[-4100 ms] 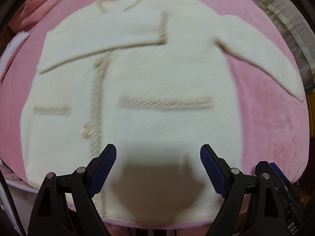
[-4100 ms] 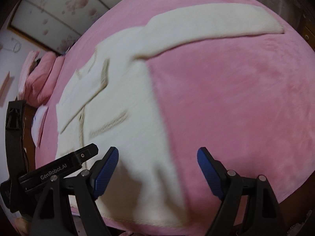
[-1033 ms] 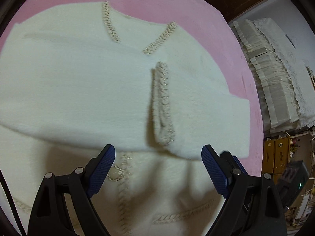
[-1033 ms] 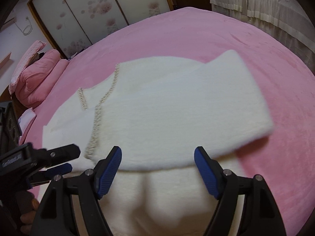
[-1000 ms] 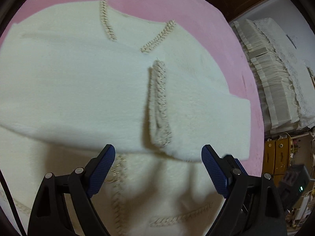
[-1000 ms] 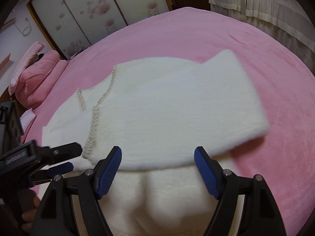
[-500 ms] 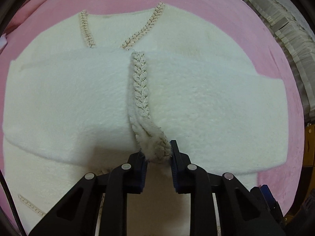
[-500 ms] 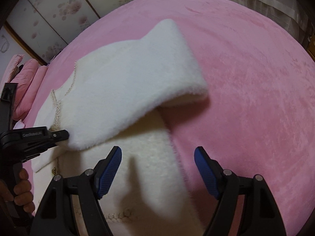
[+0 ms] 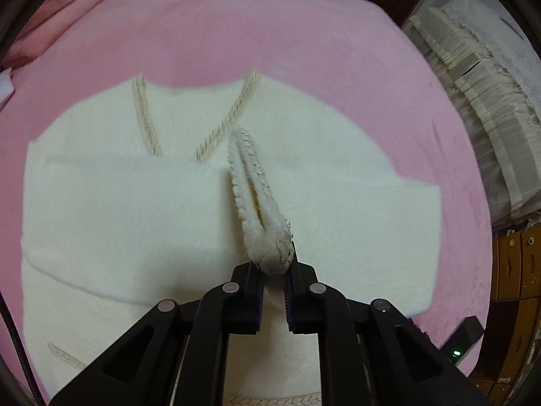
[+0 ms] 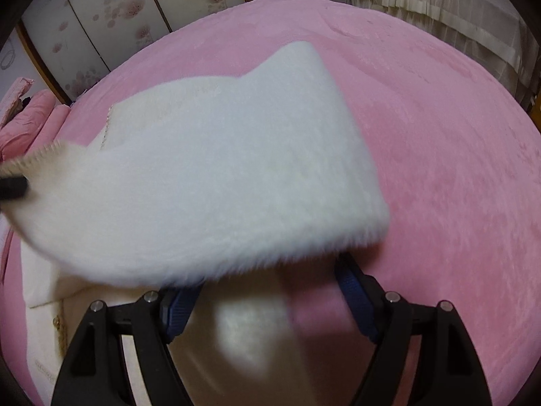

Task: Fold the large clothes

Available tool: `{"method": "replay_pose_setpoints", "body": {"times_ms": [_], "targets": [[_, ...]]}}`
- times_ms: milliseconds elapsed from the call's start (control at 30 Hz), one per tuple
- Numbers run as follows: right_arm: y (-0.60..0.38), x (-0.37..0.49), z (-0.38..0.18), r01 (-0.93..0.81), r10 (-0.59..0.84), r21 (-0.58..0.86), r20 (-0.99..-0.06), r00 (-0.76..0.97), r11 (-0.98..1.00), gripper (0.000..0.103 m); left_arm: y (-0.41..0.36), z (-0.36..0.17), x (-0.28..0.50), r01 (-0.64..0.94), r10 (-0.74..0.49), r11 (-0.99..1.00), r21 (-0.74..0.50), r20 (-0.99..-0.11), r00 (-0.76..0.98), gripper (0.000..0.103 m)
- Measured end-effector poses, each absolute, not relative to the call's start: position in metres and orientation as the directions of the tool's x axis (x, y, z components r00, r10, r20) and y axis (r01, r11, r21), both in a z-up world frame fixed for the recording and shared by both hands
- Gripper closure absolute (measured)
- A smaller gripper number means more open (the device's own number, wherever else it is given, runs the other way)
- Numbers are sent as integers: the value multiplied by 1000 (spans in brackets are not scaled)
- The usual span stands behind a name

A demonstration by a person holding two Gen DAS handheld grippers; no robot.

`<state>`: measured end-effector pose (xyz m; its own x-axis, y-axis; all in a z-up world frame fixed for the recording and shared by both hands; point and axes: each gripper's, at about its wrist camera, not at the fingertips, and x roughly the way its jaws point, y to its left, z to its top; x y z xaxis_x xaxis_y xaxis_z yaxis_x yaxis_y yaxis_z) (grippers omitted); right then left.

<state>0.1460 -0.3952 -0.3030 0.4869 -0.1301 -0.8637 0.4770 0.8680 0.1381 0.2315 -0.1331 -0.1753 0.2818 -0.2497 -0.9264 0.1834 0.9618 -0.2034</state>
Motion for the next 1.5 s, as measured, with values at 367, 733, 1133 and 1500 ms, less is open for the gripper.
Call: {"method": "replay_pose_setpoints", "body": {"times_ms": [367, 733, 1133, 1500], "targets": [[-383, 151, -297, 474, -199, 58, -858, 474, 879, 25, -80, -91, 251, 140, -123, 988, -58, -849, 514, 96], [-370, 145, -300, 542, -253, 55, -843, 475, 838, 25, 9, -162, 254, -12, 18, 1000, 15, -910, 414, 96], [-361, 168, -293, 457, -328, -88, -814, 480, 885, 25, 30, -226, 244, -19, -56, 998, -63, -962, 267, 96], [-421, 173, -298, 541, -282, 54, -807, 518, 839, 25, 35, -224, 237, -68, -258, 958, -278, -942, 214, 96]]}}
